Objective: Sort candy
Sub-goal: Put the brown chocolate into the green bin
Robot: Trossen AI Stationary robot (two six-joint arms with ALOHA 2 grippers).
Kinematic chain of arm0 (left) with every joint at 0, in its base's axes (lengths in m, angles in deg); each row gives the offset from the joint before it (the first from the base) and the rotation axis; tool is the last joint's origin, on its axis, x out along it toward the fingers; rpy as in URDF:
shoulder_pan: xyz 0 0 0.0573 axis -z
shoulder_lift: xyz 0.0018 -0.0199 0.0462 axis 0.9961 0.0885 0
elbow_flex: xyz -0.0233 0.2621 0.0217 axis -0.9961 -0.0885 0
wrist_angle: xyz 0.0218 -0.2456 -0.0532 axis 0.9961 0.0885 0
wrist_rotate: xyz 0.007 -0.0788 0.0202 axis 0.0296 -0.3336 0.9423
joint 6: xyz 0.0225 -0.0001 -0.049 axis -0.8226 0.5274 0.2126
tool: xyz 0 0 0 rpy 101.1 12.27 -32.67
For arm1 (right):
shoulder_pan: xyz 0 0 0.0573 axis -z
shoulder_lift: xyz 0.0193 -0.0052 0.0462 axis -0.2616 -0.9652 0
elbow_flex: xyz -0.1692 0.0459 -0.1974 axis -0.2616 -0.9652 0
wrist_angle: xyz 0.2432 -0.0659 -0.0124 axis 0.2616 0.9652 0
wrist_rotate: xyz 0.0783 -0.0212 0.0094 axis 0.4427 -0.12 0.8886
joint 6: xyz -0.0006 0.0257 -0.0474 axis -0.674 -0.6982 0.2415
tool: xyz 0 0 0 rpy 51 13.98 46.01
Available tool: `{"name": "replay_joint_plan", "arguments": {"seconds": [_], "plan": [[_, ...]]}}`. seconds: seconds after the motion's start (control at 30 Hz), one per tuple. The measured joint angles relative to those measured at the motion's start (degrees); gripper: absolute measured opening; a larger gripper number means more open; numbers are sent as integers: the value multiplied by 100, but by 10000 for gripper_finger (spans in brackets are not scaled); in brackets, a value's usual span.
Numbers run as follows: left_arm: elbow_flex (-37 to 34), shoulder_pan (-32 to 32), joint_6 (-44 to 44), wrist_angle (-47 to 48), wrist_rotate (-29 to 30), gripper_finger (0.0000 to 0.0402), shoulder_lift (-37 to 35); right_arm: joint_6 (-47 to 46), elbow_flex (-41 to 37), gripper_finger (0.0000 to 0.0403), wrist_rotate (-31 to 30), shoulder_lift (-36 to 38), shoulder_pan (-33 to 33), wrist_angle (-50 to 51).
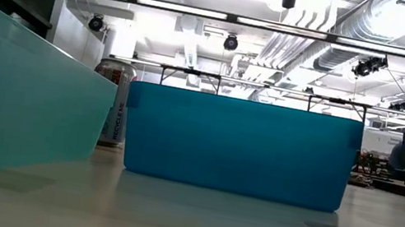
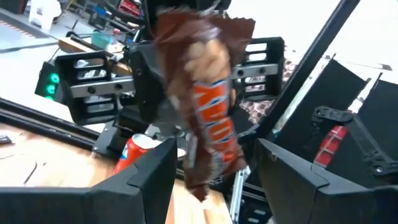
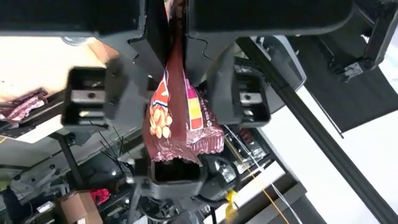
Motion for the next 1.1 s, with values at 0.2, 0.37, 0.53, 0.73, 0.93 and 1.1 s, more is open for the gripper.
{"name": "replay_joint_plan", "arguments": {"seconds": [0.2, 0.37, 0.53, 0.73, 0.93, 1.1], "plan": [[0, 26, -184, -102, 42, 200, 198, -42, 0, 12, -167, 0, -35, -70], [0, 24, -307, -112, 257, 160, 216, -44, 0, 19, -170, 0, -35, -29], [0, 19, -473, -80, 324, 41, 220, -58, -2, 56, -229, 0, -37, -24], [0, -106, -468, 320, 329, 11, 113, 105, -7, 139, -551, 98, -37, 16], [-15, -287, -760, 2196, 316, 3, -521, 699, -2, 195, -570, 804, 70, 331], [-11, -217, -676, 3899, 287, 2, -1385, 1010, -4, 201, -1018, 1518, 139, 1259]]}}
